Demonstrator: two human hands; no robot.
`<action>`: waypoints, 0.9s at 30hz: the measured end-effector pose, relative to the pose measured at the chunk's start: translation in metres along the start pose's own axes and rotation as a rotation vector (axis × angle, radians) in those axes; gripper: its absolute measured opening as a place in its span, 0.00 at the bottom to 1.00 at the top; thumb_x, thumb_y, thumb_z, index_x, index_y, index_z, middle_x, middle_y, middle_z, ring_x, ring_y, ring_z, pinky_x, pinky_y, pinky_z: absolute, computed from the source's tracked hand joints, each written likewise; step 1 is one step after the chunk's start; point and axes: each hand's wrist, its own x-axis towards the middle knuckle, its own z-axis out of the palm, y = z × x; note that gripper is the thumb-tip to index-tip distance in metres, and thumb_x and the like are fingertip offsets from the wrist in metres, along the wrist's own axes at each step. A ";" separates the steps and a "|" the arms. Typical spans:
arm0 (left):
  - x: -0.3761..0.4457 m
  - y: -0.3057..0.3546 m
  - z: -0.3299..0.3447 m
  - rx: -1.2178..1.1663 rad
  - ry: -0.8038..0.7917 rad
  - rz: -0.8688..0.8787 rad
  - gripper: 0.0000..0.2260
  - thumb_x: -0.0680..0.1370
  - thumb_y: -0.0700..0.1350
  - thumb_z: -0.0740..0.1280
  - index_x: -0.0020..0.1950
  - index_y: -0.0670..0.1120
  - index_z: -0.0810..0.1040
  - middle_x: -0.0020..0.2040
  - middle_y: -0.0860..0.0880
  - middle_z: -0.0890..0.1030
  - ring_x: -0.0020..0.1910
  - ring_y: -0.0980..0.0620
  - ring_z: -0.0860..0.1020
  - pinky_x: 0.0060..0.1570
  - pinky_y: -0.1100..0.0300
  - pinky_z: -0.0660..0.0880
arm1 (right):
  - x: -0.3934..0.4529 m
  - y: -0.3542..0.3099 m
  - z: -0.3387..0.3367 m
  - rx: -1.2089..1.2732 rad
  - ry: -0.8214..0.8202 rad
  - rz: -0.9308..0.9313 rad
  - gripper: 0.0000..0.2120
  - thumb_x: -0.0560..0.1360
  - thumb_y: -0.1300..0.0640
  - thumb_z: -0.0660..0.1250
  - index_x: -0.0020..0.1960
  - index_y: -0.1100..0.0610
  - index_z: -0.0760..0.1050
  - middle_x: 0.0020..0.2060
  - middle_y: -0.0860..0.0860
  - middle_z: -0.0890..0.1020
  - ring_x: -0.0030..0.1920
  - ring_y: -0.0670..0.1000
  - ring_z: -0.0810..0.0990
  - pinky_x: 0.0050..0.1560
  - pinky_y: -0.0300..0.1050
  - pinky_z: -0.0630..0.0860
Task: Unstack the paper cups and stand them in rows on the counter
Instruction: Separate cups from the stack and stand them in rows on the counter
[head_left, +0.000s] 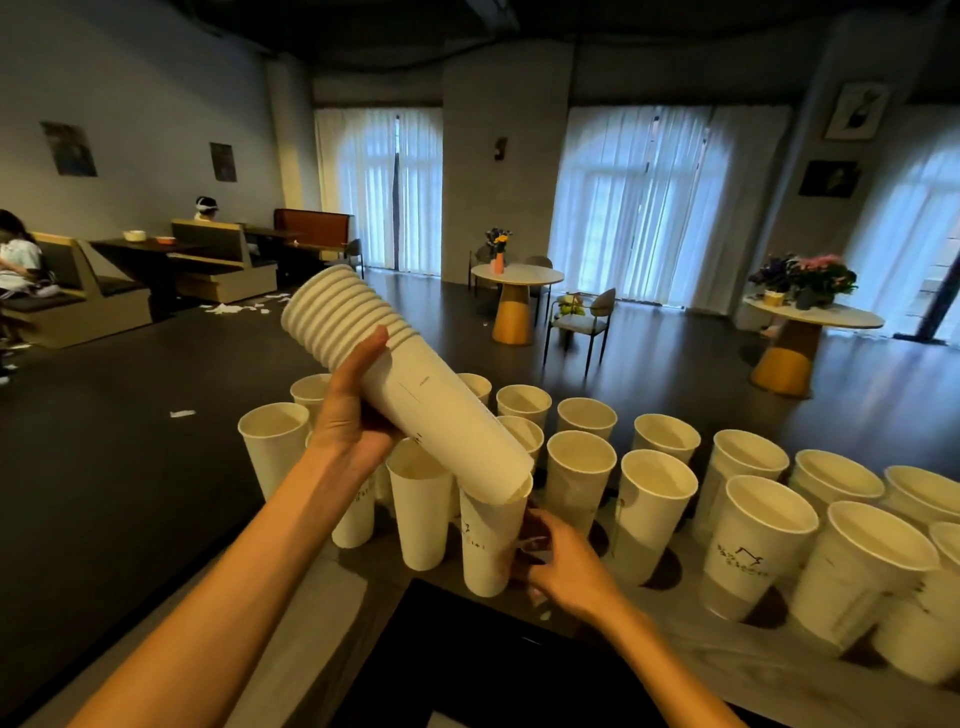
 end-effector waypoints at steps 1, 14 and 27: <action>-0.001 -0.008 0.004 0.005 -0.042 -0.028 0.41 0.58 0.47 0.84 0.68 0.45 0.74 0.62 0.42 0.82 0.61 0.41 0.81 0.62 0.39 0.76 | -0.005 0.002 -0.009 -0.013 0.051 -0.003 0.18 0.75 0.56 0.72 0.61 0.45 0.72 0.57 0.45 0.80 0.55 0.49 0.82 0.54 0.48 0.82; -0.050 -0.136 0.061 0.532 -0.246 -0.082 0.36 0.52 0.52 0.80 0.60 0.49 0.77 0.55 0.43 0.84 0.57 0.42 0.81 0.56 0.43 0.79 | -0.099 -0.013 -0.080 0.336 0.191 -0.251 0.26 0.58 0.34 0.75 0.50 0.49 0.81 0.44 0.46 0.86 0.47 0.49 0.85 0.45 0.41 0.80; -0.067 -0.074 0.054 0.232 0.035 0.221 0.34 0.52 0.46 0.81 0.57 0.43 0.80 0.50 0.46 0.83 0.50 0.48 0.81 0.50 0.53 0.81 | -0.076 0.031 -0.058 0.144 0.120 -0.057 0.50 0.60 0.39 0.80 0.75 0.45 0.58 0.67 0.41 0.70 0.69 0.48 0.69 0.67 0.48 0.67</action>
